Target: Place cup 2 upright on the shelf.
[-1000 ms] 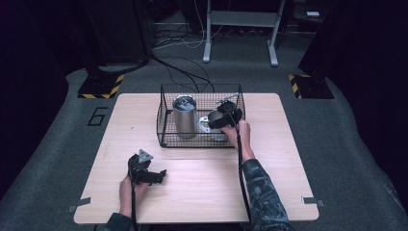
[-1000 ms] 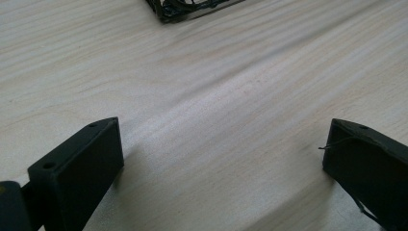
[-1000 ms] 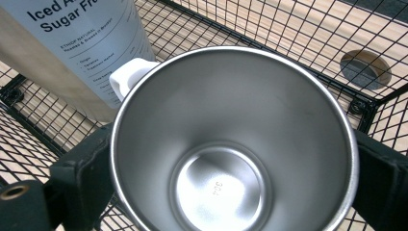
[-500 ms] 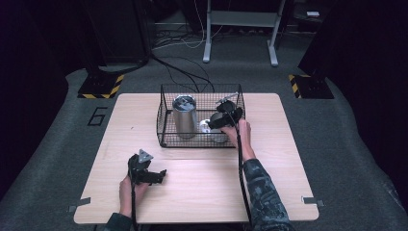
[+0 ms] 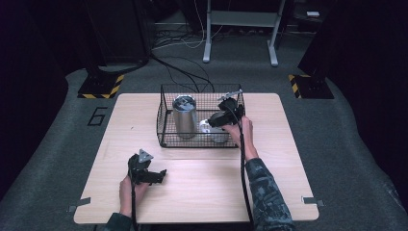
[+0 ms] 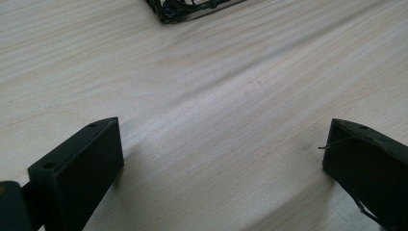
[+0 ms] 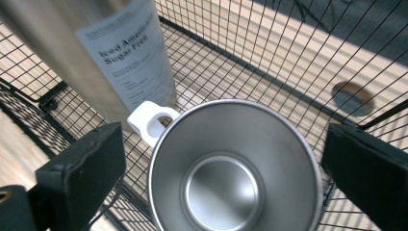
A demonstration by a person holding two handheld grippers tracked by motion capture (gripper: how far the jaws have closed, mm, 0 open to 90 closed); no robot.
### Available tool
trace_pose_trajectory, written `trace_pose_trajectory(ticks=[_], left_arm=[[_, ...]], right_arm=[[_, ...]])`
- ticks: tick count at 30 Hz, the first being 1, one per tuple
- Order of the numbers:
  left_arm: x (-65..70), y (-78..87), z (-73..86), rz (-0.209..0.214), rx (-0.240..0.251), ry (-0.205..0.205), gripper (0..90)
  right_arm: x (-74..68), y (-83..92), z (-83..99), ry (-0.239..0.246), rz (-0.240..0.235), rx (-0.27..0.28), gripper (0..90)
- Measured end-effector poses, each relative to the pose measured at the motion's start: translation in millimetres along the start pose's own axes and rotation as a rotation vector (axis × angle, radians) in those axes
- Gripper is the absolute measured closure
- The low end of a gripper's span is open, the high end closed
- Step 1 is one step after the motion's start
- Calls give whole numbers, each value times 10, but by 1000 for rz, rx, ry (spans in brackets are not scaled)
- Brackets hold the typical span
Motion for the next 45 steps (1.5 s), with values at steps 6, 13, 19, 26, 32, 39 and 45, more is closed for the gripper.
trace_pose_trajectory(ticks=[6,13,19,26,32,39,45], left_arm=[[1,0,0,0,0,1,3],[-2,-2,-1,-2,2,-1,3],[-2,0,-2,0,1,0,3],[-4,0,-1,0,0,-3,3],[-3,0,-1,0,0,-3,3],[4,-9,-10,-6,13,13,4],[-2,-4,-7,-7,8,3,4]], right_arm=[[-114,199,-19,43,-27,28,1],[-207,474,37,96,-58,58,0],[-281,717,177,139,-67,74,0],[-320,981,408,179,-65,91,0],[-297,1106,647,201,-51,76,0],[-138,1197,991,178,-30,81,0],[72,1190,1334,141,-4,90,0]])
Point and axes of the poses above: each handheld gripper's, and its own axes: y roughly backward along the jaws, z roughly out of its underside, x roughly to its right, the point moved 6 cm from there along -y, roughly forward along the jaws, and after that the axes turned 15 degrees about -y, right-handed, at the moved point
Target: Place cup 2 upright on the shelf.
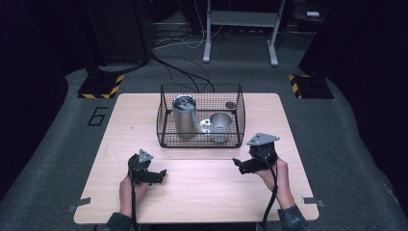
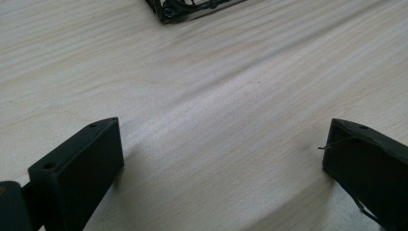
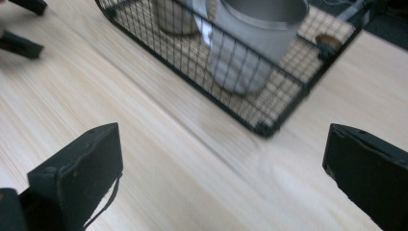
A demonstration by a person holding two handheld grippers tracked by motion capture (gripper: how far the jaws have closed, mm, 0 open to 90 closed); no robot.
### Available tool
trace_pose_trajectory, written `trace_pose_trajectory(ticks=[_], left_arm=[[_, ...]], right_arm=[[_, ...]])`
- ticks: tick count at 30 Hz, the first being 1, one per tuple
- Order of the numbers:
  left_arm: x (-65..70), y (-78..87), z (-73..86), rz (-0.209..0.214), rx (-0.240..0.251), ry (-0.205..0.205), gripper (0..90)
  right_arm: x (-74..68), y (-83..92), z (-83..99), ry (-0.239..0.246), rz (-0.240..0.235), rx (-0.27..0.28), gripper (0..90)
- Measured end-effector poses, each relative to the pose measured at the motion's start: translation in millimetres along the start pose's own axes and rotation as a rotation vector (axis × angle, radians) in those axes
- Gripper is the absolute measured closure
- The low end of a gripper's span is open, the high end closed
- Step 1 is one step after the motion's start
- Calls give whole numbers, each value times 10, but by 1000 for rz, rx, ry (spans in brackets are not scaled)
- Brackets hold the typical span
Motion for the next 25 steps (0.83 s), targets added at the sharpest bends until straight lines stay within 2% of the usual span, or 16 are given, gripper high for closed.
trace_pose_trajectory(ticks=[1,2,3,4,5,6,7,10,12,16,18,19,20,22,25], left_arm=[[3,-3,-3,-3,4,5,4],[3,-3,-3,-2,4,6,4],[1,-2,-3,-3,3,4,4],[5,-3,-2,2,3,9,4],[5,-3,-2,2,3,9,4],[2,-2,-2,-1,3,4,4],[3,-3,-2,-1,3,6,4],[2,-2,-2,-2,3,4,4],[2,-2,-2,-2,3,4,4],[2,-2,-2,-1,2,4,4],[-1,-6,-5,-8,6,0,4],[-1,-6,-5,-8,6,0,4],[4,-7,-5,-8,6,8,4],[4,-7,-6,-8,6,8,4],[4,-11,-7,-14,10,8,4]], right_arm=[[30,-4,72,-10,5,-6,0],[82,-18,240,-43,14,-17,0],[82,-18,240,-43,14,-17,0],[126,-35,351,-57,15,-25,0],[126,-35,351,-57,15,-25,0],[207,-78,534,-99,13,-38,0],[207,-78,534,-99,13,-38,0],[306,-142,732,-139,27,-62,0],[411,-222,937,-152,50,-93,0],[459,-292,1115,-174,71,-115,0],[496,-317,1183,-171,64,-118,0],[496,-317,1183,-171,64,-118,0],[519,-307,1199,-177,63,-86,0],[536,-300,1215,-177,59,-73,0],[551,-296,1216,-167,58,-75,0]])
Point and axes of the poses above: each handheld gripper's, and its own axes: y roughly backward along the jaws, z roughly out of its underside, x roughly to its right, the point moved 6 cm from there along -y, roughly forward along the jaws, and after that the axes turned 15 degrees about -y, right-handed, at the moved point
